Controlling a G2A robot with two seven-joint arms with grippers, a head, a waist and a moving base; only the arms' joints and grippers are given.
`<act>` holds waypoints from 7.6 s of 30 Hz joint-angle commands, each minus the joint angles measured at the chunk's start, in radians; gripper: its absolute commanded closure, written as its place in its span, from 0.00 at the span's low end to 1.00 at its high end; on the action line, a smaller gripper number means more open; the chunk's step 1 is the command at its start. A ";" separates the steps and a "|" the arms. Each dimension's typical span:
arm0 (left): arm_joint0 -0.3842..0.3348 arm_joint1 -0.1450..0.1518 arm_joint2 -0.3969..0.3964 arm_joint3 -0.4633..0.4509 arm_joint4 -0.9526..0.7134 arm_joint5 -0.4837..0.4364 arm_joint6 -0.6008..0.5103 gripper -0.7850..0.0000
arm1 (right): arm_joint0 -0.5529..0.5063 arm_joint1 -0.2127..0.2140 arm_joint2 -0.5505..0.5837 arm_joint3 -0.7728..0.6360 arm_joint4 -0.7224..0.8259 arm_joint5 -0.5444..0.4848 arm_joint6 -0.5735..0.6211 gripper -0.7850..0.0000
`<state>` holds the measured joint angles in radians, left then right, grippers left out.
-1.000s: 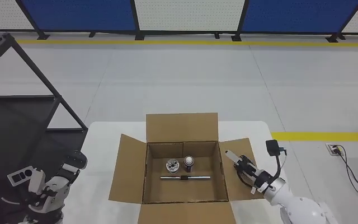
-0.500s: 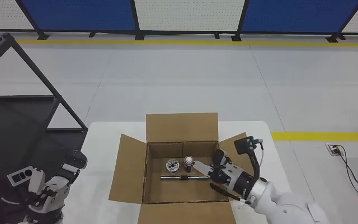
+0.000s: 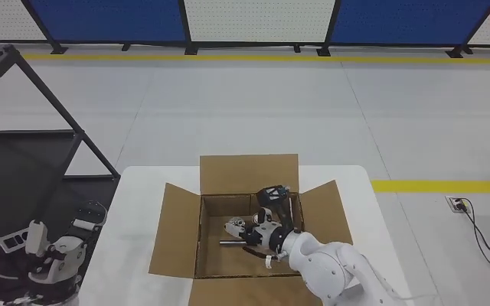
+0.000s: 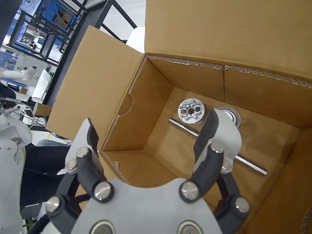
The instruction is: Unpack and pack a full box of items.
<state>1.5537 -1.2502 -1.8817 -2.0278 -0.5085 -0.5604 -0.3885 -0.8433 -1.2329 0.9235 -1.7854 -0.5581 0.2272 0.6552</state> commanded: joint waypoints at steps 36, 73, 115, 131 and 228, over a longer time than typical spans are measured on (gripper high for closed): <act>0.026 -0.001 -0.009 -0.016 -0.055 0.022 -0.026 0.00 | 0.189 -0.113 -0.238 0.298 -0.485 0.284 0.222 0.00; -0.018 -0.005 0.032 0.007 -0.020 0.054 -0.018 0.00 | -0.180 -0.072 0.044 -0.472 -0.894 0.181 0.348 1.00; -0.080 -0.003 0.098 0.037 0.037 0.099 -0.020 0.00 | -0.510 -0.060 0.716 -0.462 -0.724 0.188 0.134 1.00; -0.080 -0.003 0.098 0.037 0.037 0.099 -0.020 0.00 | -0.515 -0.053 0.738 -0.426 -0.753 0.092 0.199 1.00; -0.080 -0.003 0.098 0.037 0.037 0.099 -0.020 0.00 | -0.386 -0.031 0.669 0.027 -0.702 -0.197 0.254 1.00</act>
<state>1.4742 -1.2533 -1.7839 -1.9909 -0.4718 -0.4617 -0.4083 -1.2334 -1.2640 1.5924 -1.7637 -1.2623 0.0264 0.9113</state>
